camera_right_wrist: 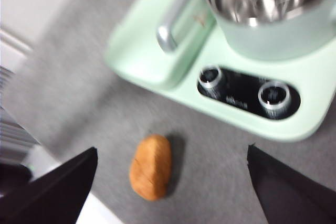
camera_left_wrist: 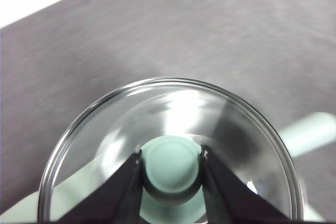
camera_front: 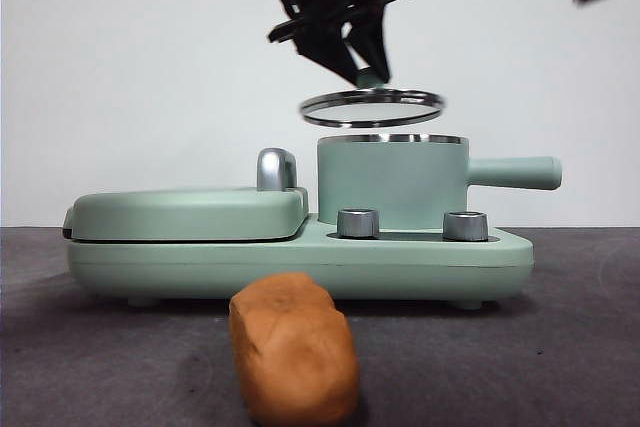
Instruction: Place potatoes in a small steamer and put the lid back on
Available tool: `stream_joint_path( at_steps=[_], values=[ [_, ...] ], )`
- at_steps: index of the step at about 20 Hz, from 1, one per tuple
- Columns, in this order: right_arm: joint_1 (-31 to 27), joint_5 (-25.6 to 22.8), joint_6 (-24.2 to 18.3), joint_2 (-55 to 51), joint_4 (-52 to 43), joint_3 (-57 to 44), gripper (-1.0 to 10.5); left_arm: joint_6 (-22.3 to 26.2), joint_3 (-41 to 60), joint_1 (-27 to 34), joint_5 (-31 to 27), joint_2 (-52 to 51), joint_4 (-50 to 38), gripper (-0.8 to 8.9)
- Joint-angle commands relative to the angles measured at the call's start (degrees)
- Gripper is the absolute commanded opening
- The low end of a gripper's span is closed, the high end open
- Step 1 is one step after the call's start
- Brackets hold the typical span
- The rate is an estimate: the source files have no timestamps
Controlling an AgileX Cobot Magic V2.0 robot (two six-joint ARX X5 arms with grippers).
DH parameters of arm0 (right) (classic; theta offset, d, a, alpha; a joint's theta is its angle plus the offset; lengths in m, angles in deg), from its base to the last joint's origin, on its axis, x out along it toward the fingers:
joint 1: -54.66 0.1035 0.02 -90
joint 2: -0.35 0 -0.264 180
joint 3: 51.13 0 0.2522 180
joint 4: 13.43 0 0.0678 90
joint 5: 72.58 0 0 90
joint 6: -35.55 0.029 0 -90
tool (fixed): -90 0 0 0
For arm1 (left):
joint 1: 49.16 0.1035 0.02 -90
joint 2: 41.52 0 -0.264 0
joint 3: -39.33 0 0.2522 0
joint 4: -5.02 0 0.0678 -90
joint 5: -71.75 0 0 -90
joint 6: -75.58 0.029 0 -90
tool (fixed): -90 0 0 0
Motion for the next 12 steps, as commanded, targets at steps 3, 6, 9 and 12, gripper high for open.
stream_joint_path(
  at_steps=[3, 6, 9, 12],
  values=[
    [14.03, -12.13, 7.65, 7.54, -0.44, 1.86, 4.6, -0.72, -2.14, 3.96, 0.02, -4.87, 1.97, 0.05],
    [21.9, -16.9, 10.54, 15.37, -0.42, 3.39, 4.6, -0.66, -2.14, 7.52, 0.02, -7.41, 4.83, 0.05],
    [27.74, -19.37, 12.22, 23.54, -0.42, 5.55, 4.6, -0.61, -2.14, 11.02, 0.02, -9.25, 6.56, 0.05],
    [31.95, -20.83, 13.05, 31.56, -0.57, 8.37, 4.6, -0.59, -2.14, 14.23, 0.02, -10.34, 8.07, 0.05]
  ],
)
